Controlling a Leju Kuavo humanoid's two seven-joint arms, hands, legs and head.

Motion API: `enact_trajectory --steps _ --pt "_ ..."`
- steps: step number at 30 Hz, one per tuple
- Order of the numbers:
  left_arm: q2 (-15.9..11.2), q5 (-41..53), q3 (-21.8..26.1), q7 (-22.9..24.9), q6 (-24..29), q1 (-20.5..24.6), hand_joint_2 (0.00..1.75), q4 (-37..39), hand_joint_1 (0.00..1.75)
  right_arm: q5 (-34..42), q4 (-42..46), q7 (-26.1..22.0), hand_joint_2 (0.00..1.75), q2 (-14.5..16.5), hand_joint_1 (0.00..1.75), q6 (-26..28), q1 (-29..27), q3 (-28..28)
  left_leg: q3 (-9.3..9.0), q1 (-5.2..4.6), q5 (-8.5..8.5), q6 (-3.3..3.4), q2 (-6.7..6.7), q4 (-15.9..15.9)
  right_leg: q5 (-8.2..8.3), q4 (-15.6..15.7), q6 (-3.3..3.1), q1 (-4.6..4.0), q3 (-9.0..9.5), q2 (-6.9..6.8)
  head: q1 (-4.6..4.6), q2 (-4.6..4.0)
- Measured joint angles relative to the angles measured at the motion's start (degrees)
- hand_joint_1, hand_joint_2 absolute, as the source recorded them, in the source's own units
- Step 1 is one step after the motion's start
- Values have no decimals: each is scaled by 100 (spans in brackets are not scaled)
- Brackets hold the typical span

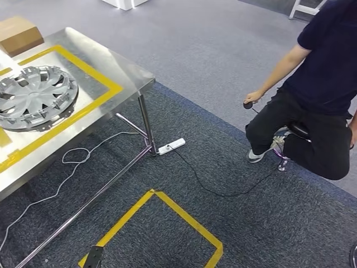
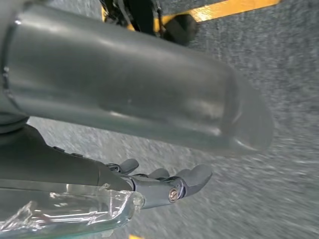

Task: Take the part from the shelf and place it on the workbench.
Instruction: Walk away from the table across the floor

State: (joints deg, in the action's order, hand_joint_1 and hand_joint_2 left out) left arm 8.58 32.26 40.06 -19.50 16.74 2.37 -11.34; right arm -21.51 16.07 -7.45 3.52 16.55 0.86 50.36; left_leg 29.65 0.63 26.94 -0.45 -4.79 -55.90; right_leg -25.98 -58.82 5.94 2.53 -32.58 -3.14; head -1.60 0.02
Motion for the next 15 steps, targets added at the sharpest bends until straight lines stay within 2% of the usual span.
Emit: enact_trajectory --steps 1,3,4,5,7,8,9,10,11,13,14,15 --pt "-2 13 -2 -3 1 13 0 -1 0 -4 -33 3 0 51 0 -31 20 14 -3 -6 14 -38 -44 -19 -7 42 -52 -8 16 1 15 0" --pt "3 28 -7 -9 2 45 0 -1 0 -10 -80 -9 0 103 0 -85 14 45 -22 16 21 -97 -100 -25 -3 -7 -178 -35 -35 120 67 0" --pt "5 32 -11 -10 0 58 0 -1 0 -10 -98 -18 0 112 0 -102 6 61 -7 36 74 -124 -43 -73 1 -21 -226 -42 -55 168 80 0" --pt "7 41 -14 -10 -1 64 0 -1 0 -10 -110 -44 0 117 0 -127 6 77 56 46 197 -141 65 -221 9 -25 -271 -45 -70 216 87 0" --pt "3 61 -17 -11 -2 55 0 -1 0 -14 -118 -164 0 117 0 -210 38 108 335 44 573 -133 319 -833 33 -20 -341 -57 -95 325 108 0" --pt "-3 70 -17 -11 -2 44 0 -1 0 -19 -118 -247 0 116 0 -265 62 120 526 35 744 -114 383 -1223 42 -19 -364 -71 -110 393 113 0" --pt "-12 73 -17 -11 -2 34 0 -1 0 -25 -118 -322 0 113 0 -314 81 129 682 28 832 -93 410 -1521 49 -19 -379 -86 -122 466 119 0" --pt "-23 74 -17 -11 -3 28 0 -1 0 -31 -118 -382 0 110 0 -356 92 137 771 22 820 -68 427 -1664 53 -19 -389 -102 -129 542 122 0" --pt "-33 73 -17 -11 -6 26 0 -1 0 -36 -119 -423 0 106 0 -390 96 143 762 14 695 -35 446 -1595 56 -19 -391 -114 -131 620 122 0" --pt "-48 72 -17 -11 -17 31 0 -1 0 -41 -121 -462 0 100 0 -428 95 156 502 -3 277 44 561 -977 65 -19 -379 -124 -128 763 127 0" --pt "-57 72 -17 -11 -21 34 0 -1 0 -42 -122 -473 0 99 0 -439 97 160 349 -7 123 83 690 -625 71 -26 -362 -132 -136 825 128 0" --pt "-63 72 -17 -11 -24 38 0 -1 0 -43 -123 -483 0 98 0 -445 103 162 242 -7 38 92 790 -372 79 -32 -339 -133 -153 881 130 0"
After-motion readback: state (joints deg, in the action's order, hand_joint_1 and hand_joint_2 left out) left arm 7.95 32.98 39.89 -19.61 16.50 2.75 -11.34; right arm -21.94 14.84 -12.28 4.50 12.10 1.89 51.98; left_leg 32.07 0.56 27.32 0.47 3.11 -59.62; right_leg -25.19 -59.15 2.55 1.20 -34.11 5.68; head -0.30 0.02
